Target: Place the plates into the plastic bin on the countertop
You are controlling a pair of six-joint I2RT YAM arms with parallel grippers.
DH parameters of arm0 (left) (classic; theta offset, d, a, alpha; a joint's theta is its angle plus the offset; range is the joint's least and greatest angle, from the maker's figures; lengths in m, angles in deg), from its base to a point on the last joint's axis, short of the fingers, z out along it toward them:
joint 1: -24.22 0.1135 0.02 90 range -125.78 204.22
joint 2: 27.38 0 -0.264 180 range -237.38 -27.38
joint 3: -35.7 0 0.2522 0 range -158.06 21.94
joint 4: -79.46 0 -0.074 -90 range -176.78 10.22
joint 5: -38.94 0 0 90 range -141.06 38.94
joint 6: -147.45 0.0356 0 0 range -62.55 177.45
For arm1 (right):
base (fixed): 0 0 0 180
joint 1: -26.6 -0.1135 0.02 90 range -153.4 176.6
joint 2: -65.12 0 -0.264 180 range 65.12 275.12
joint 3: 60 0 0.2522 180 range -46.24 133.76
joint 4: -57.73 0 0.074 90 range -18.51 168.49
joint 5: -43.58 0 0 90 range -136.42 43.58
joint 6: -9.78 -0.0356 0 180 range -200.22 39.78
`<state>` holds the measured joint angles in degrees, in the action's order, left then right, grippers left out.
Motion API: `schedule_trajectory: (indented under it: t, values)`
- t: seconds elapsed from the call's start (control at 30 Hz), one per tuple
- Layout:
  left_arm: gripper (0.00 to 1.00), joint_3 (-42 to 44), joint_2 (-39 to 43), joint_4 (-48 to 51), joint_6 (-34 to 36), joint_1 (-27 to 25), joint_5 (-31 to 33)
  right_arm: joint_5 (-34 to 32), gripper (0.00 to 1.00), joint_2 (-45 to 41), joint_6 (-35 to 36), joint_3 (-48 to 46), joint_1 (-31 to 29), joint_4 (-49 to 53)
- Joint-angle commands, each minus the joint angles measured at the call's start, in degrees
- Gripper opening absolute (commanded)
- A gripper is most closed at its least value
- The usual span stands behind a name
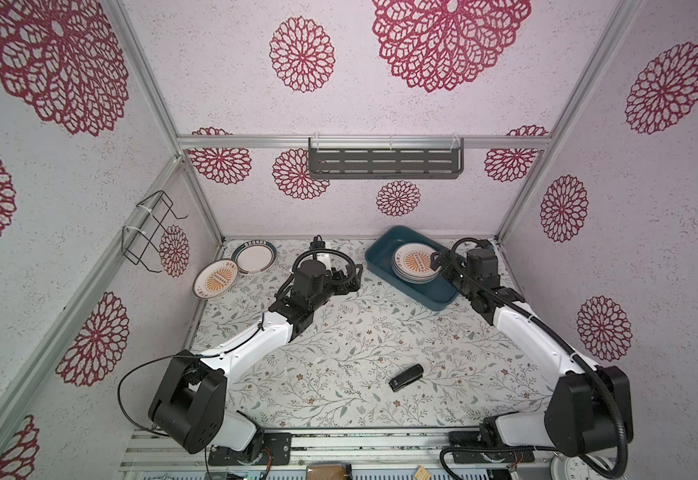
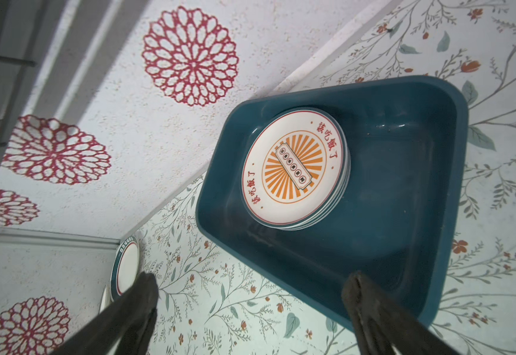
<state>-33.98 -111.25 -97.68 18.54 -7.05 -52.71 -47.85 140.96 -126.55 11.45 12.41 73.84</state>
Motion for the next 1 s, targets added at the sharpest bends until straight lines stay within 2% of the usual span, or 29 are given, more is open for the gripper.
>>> schedule_trajectory:
  t: [0.0,0.23,0.47,0.57,0.7,0.77,0.97]
  values:
    - [0.97,0.61,2.25,-2.08,-6.42,-1.15,-2.91,-2.93,0.99,-4.35,1.93,-1.46,-2.21,0.60]
    - [0.97,5.91,2.49,-11.61,-14.56,-0.43,-3.57,-5.27,0.99,-8.07,2.46,-2.85,-5.55,-0.01]
    - [0.97,8.53,0.27,-20.52,-19.32,4.04,-10.27,-6.63,0.99,-7.95,2.59,-2.89,-6.25,-1.61]
    - [0.97,5.78,-1.99,-15.14,-20.70,6.51,-10.84,-7.93,0.99,-7.63,2.56,-3.37,-6.28,-1.70]
    - [0.97,4.59,-4.12,-12.60,-22.06,10.64,-11.70,-8.23,0.99,-7.19,3.39,-3.37,-6.28,-1.04]
    - [0.97,4.43,-4.44,-9.46,-22.58,13.14,-10.18,-7.99,0.99,-7.37,4.04,-3.55,-6.27,-1.50]
    - [0.97,4.27,-6.41,1.31,-25.28,21.73,-7.60,-3.78,0.99,-6.94,6.40,-4.20,-6.28,-5.81]
